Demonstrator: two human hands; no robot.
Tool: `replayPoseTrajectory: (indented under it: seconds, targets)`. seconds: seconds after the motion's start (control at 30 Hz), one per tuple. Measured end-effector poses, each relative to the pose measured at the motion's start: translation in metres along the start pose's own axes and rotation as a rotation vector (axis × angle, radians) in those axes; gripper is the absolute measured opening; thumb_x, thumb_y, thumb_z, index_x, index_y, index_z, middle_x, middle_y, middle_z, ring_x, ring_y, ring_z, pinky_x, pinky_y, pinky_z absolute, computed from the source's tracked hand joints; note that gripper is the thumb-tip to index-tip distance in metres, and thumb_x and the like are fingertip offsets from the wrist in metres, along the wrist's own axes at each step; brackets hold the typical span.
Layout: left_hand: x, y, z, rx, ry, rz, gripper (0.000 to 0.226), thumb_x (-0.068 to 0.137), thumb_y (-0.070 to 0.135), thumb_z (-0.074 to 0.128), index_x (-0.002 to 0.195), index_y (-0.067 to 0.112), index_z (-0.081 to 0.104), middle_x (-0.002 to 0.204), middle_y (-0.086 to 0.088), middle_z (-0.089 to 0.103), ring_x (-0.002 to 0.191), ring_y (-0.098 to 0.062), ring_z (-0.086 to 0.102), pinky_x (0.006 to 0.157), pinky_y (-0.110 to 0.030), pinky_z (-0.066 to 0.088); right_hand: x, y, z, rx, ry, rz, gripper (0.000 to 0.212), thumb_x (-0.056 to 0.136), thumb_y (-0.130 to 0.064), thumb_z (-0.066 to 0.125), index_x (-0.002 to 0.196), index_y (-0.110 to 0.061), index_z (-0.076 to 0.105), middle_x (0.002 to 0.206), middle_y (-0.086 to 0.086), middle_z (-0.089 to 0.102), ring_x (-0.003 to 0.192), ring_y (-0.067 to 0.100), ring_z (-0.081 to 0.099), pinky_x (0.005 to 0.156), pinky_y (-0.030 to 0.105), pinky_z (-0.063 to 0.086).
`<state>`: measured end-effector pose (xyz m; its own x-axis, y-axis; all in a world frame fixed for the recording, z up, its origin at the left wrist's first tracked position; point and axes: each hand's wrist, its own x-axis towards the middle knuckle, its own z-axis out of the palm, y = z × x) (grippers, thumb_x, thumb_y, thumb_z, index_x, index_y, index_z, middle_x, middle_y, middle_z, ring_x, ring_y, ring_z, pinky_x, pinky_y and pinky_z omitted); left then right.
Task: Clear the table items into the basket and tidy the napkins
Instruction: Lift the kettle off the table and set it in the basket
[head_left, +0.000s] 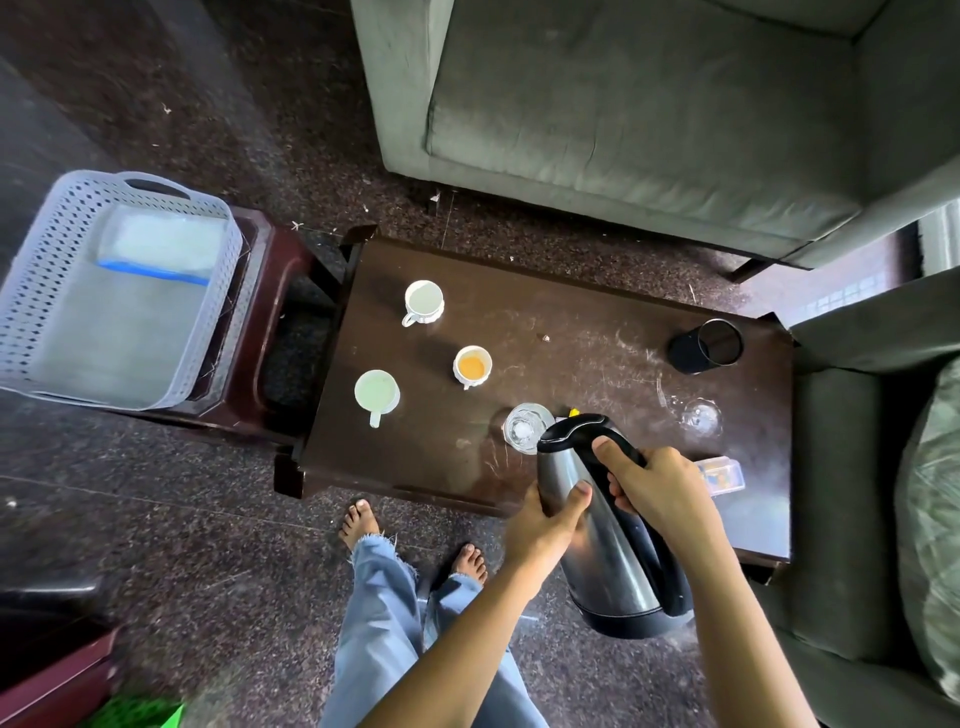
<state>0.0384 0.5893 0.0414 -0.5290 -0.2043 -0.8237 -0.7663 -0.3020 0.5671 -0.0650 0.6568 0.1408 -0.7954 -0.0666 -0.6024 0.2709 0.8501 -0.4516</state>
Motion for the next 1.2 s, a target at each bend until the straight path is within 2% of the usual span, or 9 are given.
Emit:
replayPoseTrajectory:
  seconds: [0.2, 0.3, 0.63, 0.83, 0.97, 1.07, 1.2]
  targets:
    - [-0.004, -0.001, 0.002, -0.003, -0.002, 0.013, 0.064, 0.077, 0.068, 0.056, 0.127, 0.027, 0.053, 0.111, 0.007, 0.066, 0.096, -0.009, 0.061, 0.076, -0.017, 0.044, 0.000, 0.002, 0.001, -0.035, 0.010, -0.003, 0.056, 0.082, -0.056, 0.059, 0.064, -0.003, 0.066, 0.060, 0.007, 0.069, 0.068, 0.028, 0.068, 0.078, 0.045, 0.057]
    - [-0.005, -0.001, 0.001, -0.012, -0.001, 0.005, 0.061, 0.079, 0.065, 0.057, 0.126, 0.026, 0.054, 0.104, 0.009, 0.065, 0.092, -0.007, 0.060, 0.071, -0.013, 0.042, 0.000, 0.003, 0.003, -0.040, -0.001, -0.003, 0.056, 0.082, -0.056, 0.059, 0.064, -0.004, 0.066, 0.061, 0.008, 0.069, 0.069, 0.029, 0.068, 0.078, 0.045, 0.057]
    - [-0.003, -0.004, 0.001, 0.025, 0.016, -0.031, 0.054, 0.080, 0.065, 0.056, 0.118, 0.026, 0.057, 0.089, 0.016, 0.060, 0.091, -0.011, 0.060, 0.081, -0.024, 0.046, 0.002, 0.004, 0.005, -0.084, -0.010, -0.011, 0.057, 0.082, -0.059, 0.057, 0.064, -0.005, 0.065, 0.066, 0.011, 0.069, 0.072, 0.030, 0.068, 0.080, 0.044, 0.056]
    - [-0.001, -0.006, 0.002, 0.046, 0.013, -0.024, 0.057, 0.078, 0.070, 0.053, 0.113, 0.025, 0.059, 0.095, 0.009, 0.066, 0.092, -0.012, 0.063, 0.081, -0.025, 0.048, 0.006, 0.003, 0.007, -0.109, -0.003, -0.014, 0.058, 0.081, -0.061, 0.055, 0.066, -0.006, 0.065, 0.070, 0.012, 0.070, 0.074, 0.031, 0.068, 0.079, 0.042, 0.056]
    - [-0.001, -0.003, 0.001, 0.034, 0.010, -0.030, 0.051, 0.081, 0.066, 0.054, 0.111, 0.025, 0.059, 0.092, 0.010, 0.065, 0.086, -0.008, 0.061, 0.072, -0.021, 0.045, 0.008, 0.004, 0.008, -0.124, 0.002, -0.008, 0.059, 0.079, -0.064, 0.054, 0.068, -0.006, 0.065, 0.075, 0.014, 0.071, 0.077, 0.032, 0.068, 0.080, 0.041, 0.056]
    - [0.000, -0.002, 0.000, 0.025, 0.009, -0.040, 0.041, 0.083, 0.062, 0.055, 0.104, 0.027, 0.057, 0.081, 0.017, 0.062, 0.077, 0.002, 0.058, 0.066, -0.016, 0.044, 0.009, 0.004, 0.009, -0.125, 0.001, -0.001, 0.060, 0.078, -0.065, 0.054, 0.071, -0.007, 0.066, 0.078, 0.014, 0.071, 0.079, 0.033, 0.068, 0.082, 0.042, 0.055]
    - [0.001, -0.002, 0.000, 0.033, -0.001, -0.040, 0.038, 0.082, 0.063, 0.055, 0.101, 0.029, 0.055, 0.080, 0.020, 0.059, 0.076, 0.003, 0.056, 0.070, -0.019, 0.046, 0.012, 0.005, 0.009, -0.120, 0.004, 0.002, 0.060, 0.077, -0.066, 0.053, 0.070, -0.007, 0.065, 0.077, 0.013, 0.071, 0.078, 0.032, 0.068, 0.081, 0.043, 0.056]
